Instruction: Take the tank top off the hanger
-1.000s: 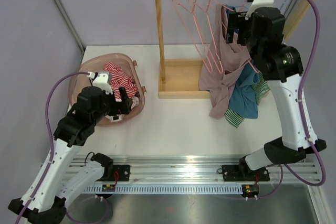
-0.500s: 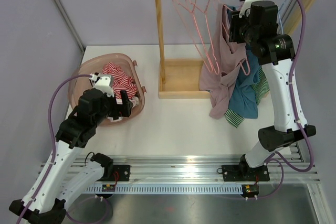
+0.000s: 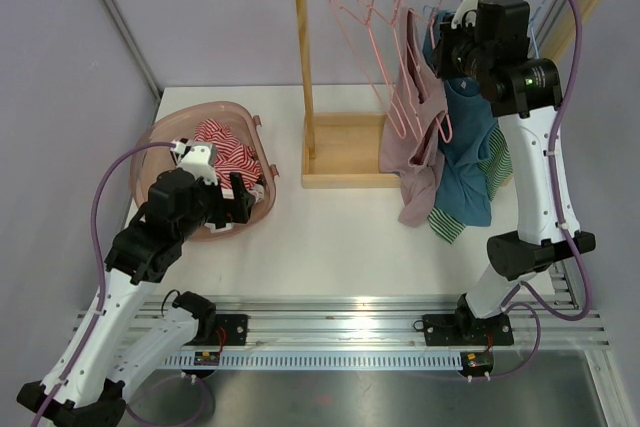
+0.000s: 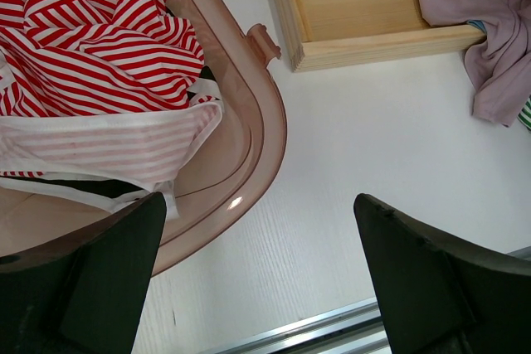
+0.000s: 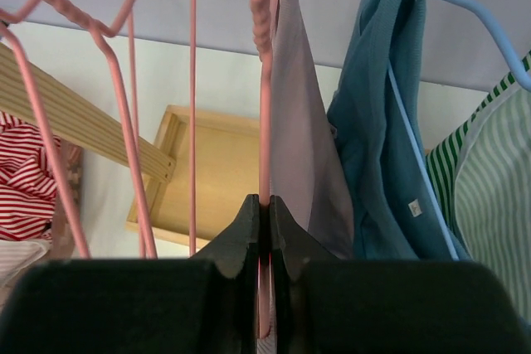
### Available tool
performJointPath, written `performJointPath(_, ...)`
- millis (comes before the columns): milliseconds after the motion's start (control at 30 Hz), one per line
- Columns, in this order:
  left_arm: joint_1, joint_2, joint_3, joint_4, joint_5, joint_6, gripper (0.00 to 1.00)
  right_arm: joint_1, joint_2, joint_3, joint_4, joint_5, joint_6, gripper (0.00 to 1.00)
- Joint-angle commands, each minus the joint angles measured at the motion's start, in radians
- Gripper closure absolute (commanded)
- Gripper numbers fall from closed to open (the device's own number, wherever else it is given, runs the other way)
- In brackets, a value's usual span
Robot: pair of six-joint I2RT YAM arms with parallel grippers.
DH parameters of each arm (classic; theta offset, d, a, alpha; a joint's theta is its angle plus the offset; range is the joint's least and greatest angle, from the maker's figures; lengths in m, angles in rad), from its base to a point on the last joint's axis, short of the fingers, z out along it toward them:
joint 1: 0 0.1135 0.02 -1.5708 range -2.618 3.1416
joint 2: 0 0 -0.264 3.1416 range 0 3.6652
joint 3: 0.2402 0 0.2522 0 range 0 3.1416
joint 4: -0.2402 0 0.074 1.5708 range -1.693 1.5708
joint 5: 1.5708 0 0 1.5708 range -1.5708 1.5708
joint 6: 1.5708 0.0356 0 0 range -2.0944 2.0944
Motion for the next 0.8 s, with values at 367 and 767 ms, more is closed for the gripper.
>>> performJointPath(367,-0.004,-0.018,-0.014,0.051,0.010,0.016,0.01,-0.002,-0.027,0.161,0.028,-0.042,0.066,1.00)
performJointPath(767,-0.004,-0.028,-0.014,0.056,0.011,0.011,0.01,-0.002,-0.131,0.103,0.090,-0.042,0.080,1.00)
